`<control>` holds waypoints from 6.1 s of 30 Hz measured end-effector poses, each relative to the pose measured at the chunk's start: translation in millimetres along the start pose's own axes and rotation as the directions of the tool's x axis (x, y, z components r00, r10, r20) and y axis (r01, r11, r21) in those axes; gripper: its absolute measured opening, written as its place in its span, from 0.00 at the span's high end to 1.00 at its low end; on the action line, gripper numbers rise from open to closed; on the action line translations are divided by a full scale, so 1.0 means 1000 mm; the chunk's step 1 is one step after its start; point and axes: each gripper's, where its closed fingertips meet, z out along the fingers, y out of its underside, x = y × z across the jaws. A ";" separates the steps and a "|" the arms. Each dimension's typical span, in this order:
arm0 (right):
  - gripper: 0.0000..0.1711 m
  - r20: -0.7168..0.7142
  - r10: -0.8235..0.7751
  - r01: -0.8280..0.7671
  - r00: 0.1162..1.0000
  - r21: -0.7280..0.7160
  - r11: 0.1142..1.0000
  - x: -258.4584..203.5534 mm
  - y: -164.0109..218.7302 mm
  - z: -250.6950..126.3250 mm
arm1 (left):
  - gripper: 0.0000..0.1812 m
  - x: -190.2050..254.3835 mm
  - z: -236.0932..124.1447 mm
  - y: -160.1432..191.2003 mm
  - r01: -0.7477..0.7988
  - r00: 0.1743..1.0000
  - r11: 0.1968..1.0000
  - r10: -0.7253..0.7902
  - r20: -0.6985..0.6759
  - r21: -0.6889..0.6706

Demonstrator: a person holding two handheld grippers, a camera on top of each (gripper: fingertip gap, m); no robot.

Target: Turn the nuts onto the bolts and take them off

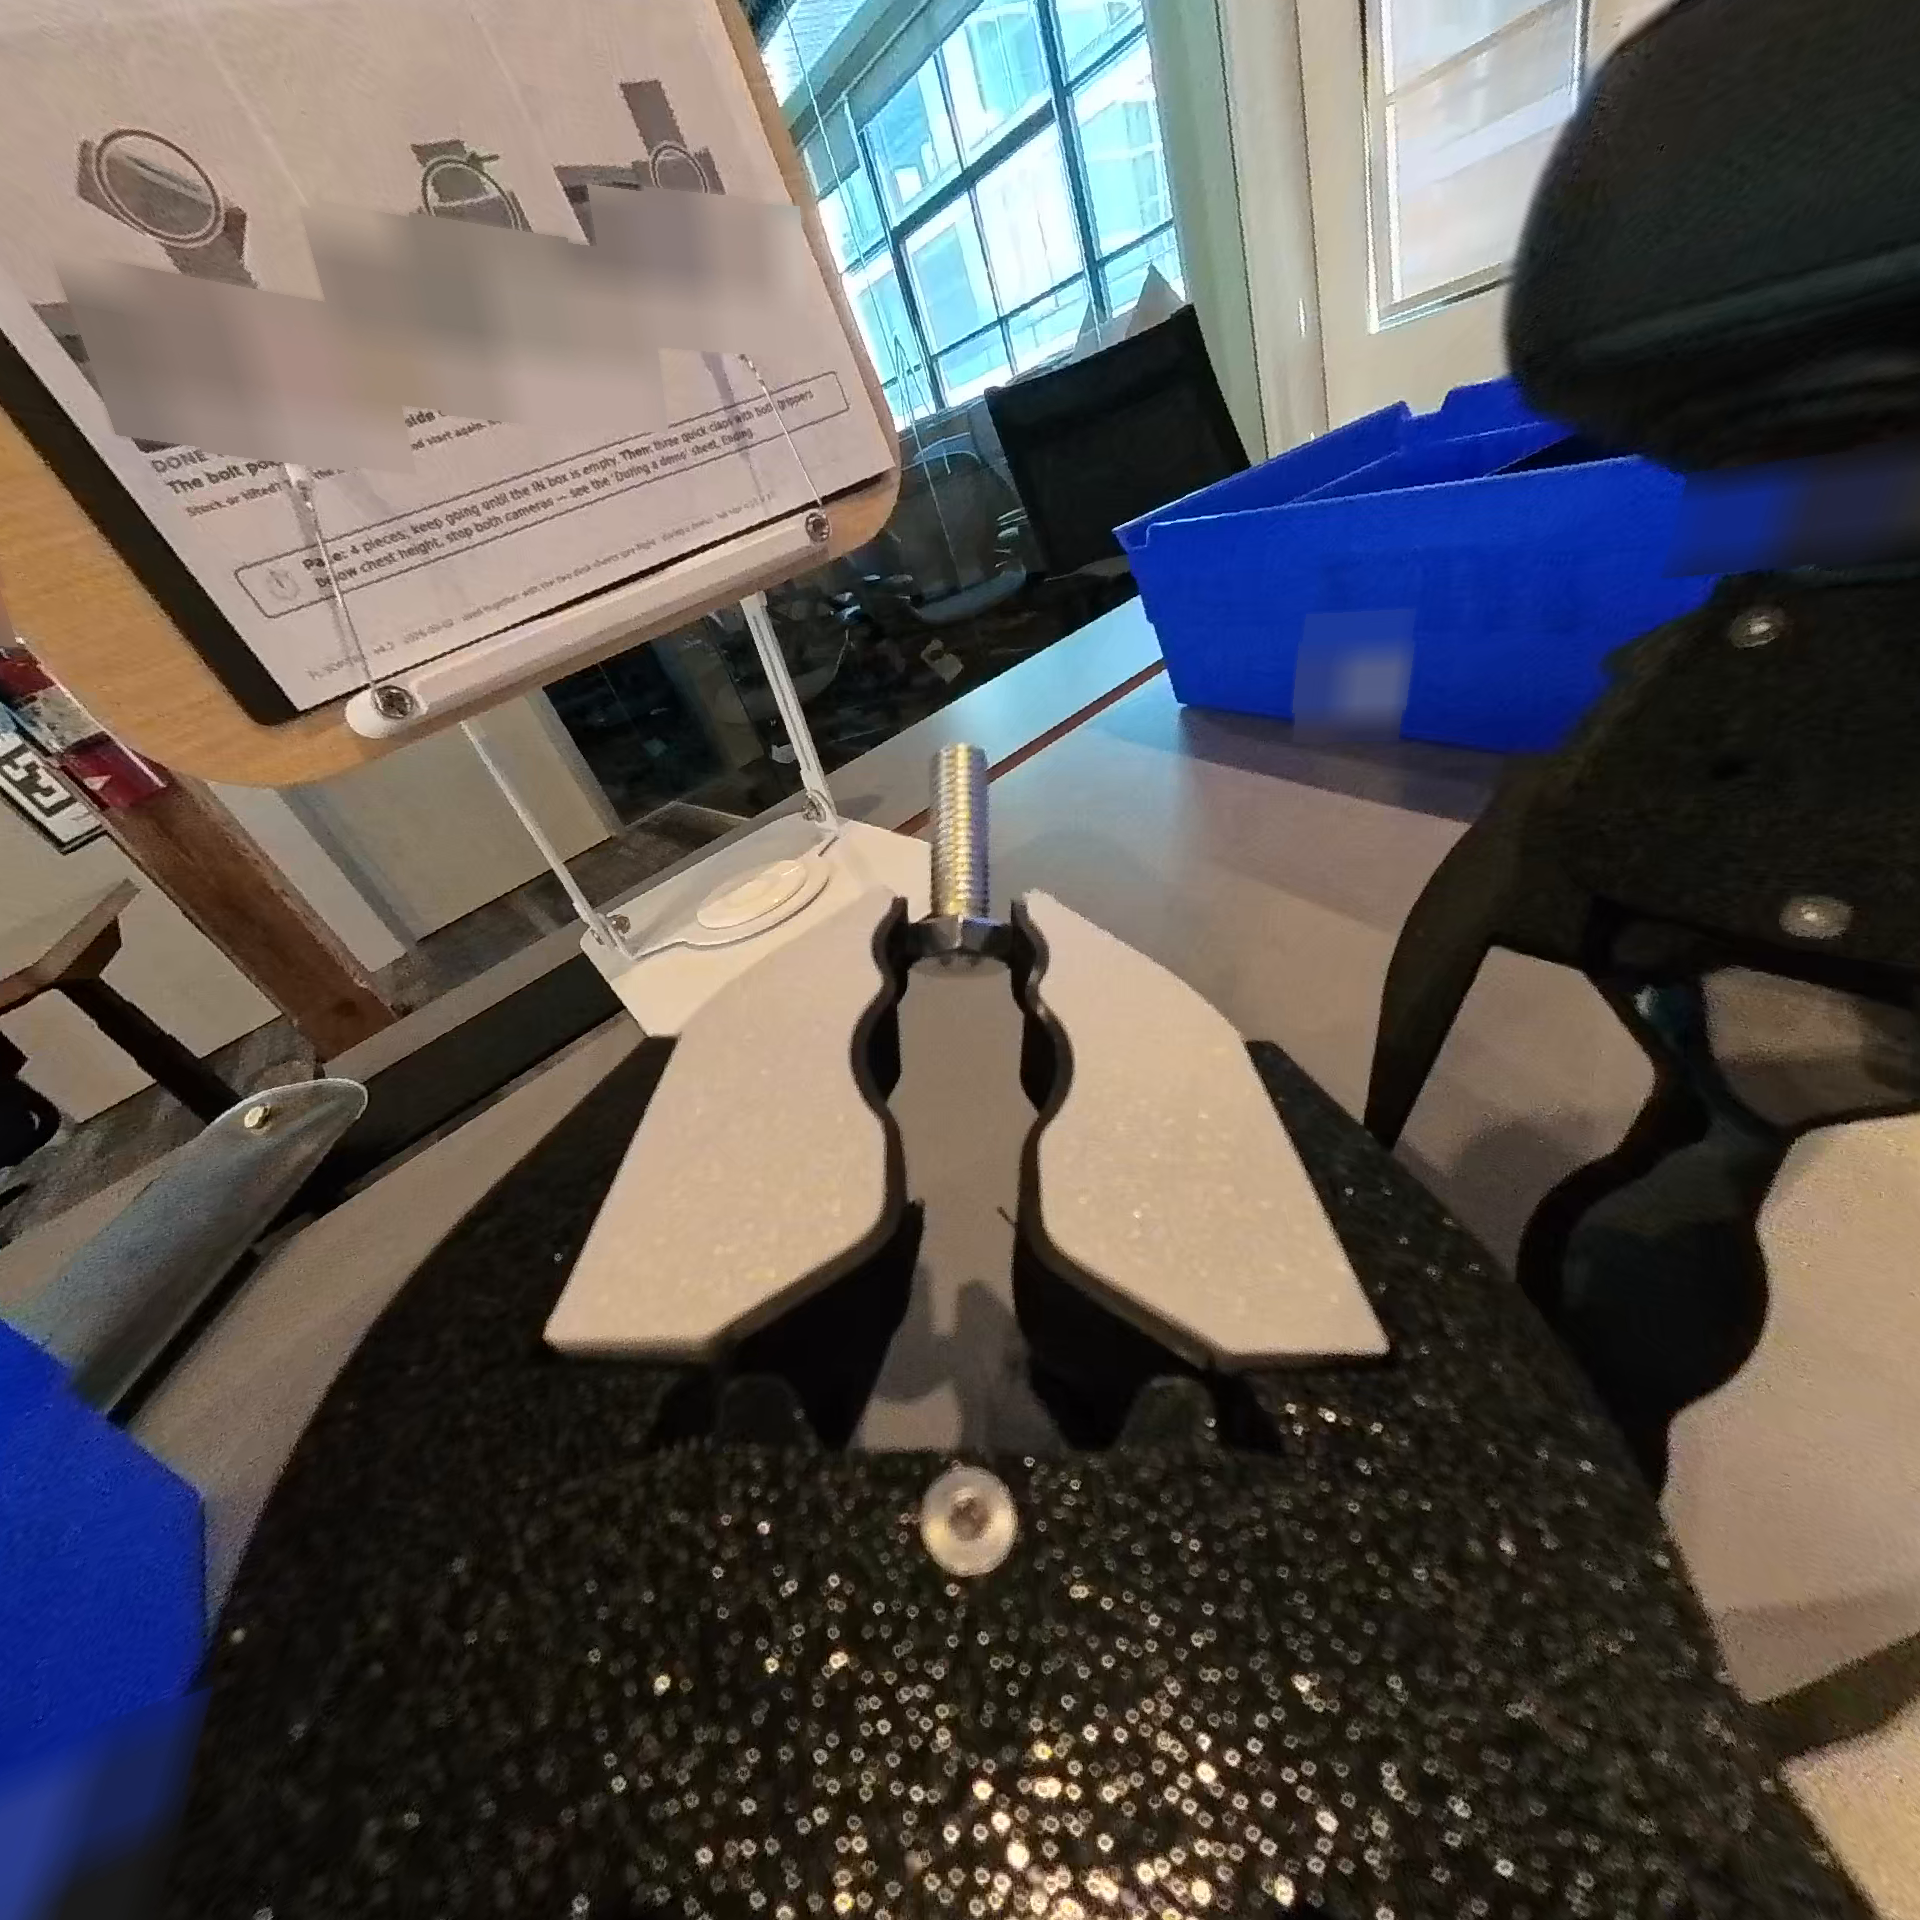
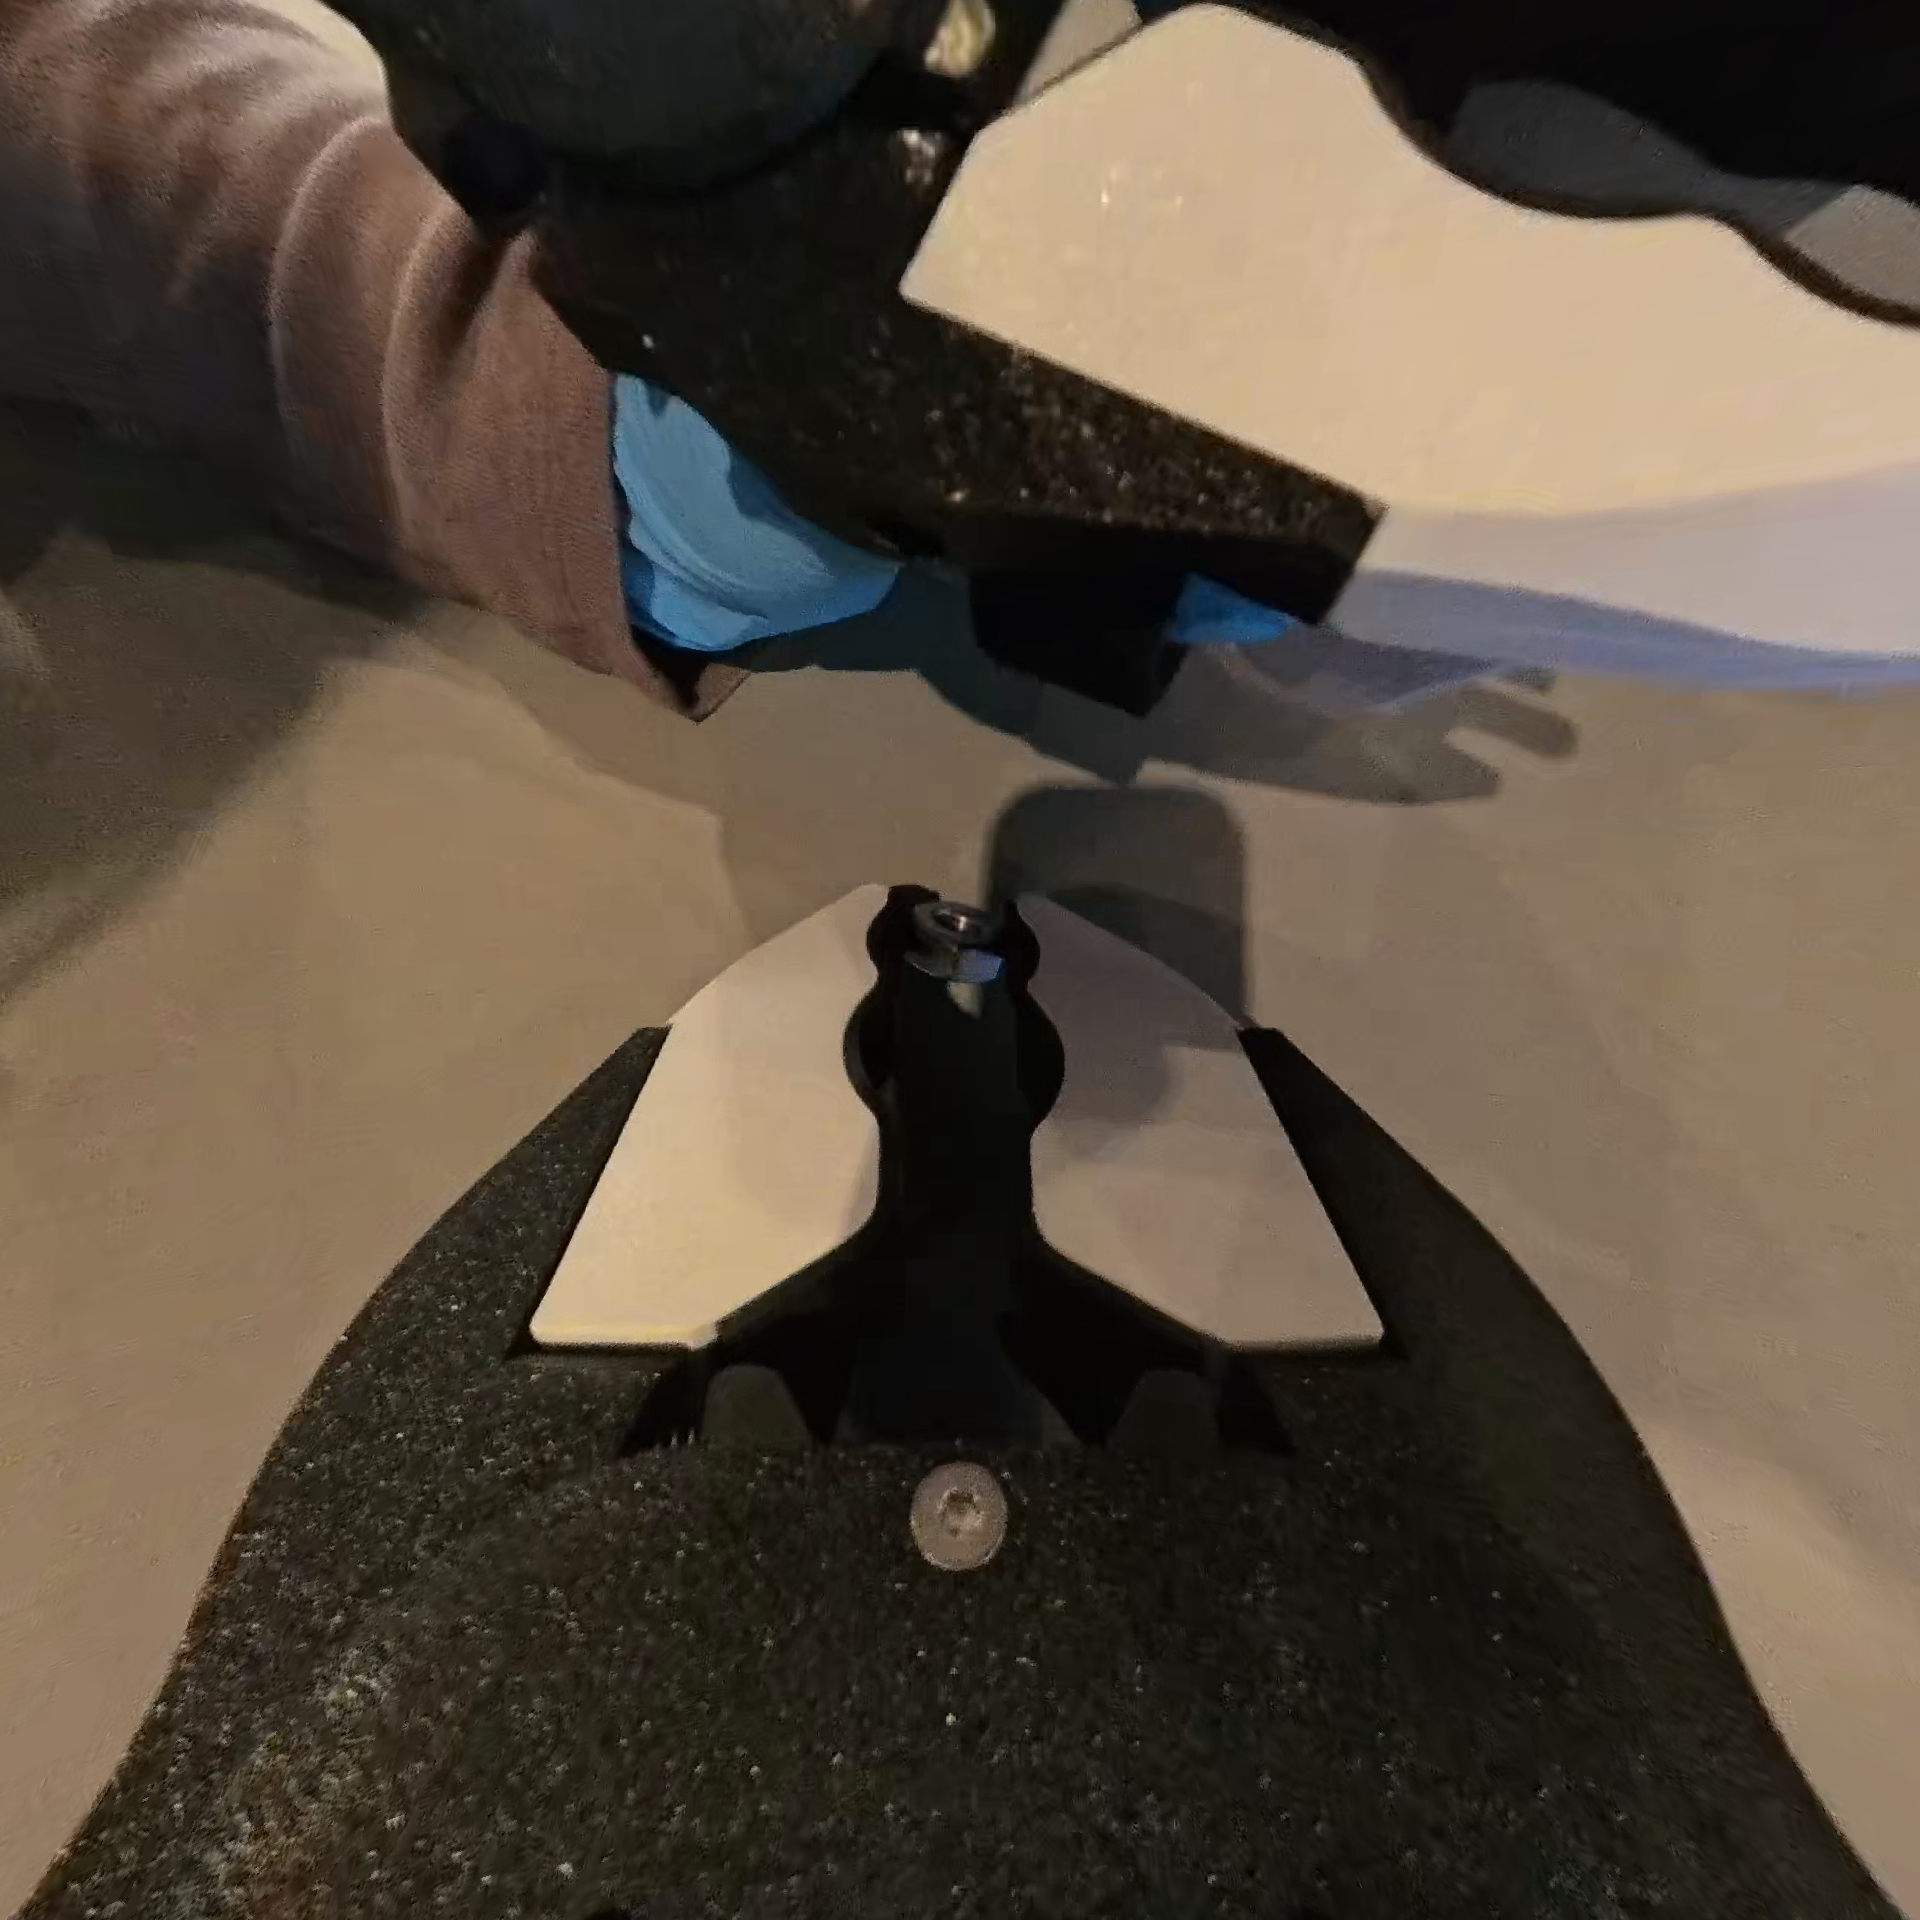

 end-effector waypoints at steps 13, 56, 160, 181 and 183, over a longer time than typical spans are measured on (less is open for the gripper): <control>1.00 -0.032 -0.058 0.059 0.998 0.020 0.998 0.001 0.004 -0.016 | 0.90 -0.001 -0.005 -0.005 -0.010 1.000 1.000 0.009 0.005 0.029; 0.90 -0.786 0.231 -0.388 0.574 -0.012 0.922 0.109 0.138 -0.285 | 0.90 0.035 -0.001 -0.018 -0.013 0.991 0.996 0.025 -0.129 0.088; 0.89 0.380 -0.476 0.602 0.793 -0.611 0.515 0.134 -0.215 0.223 | 0.84 0.046 0.001 -0.017 0.091 0.982 0.992 -0.076 -0.175 0.083; 0.90 -0.427 0.112 0.018 0.897 0.288 0.957 0.092 -0.119 -0.098 | 0.79 -0.006 -0.014 0.007 -0.154 0.986 0.987 0.157 0.063 -0.051; 0.90 -0.438 0.171 -0.008 0.883 0.350 0.937 0.089 -0.103 -0.100 | 0.78 -0.010 -0.015 0.008 -0.265 0.961 0.963 0.267 0.068 -0.048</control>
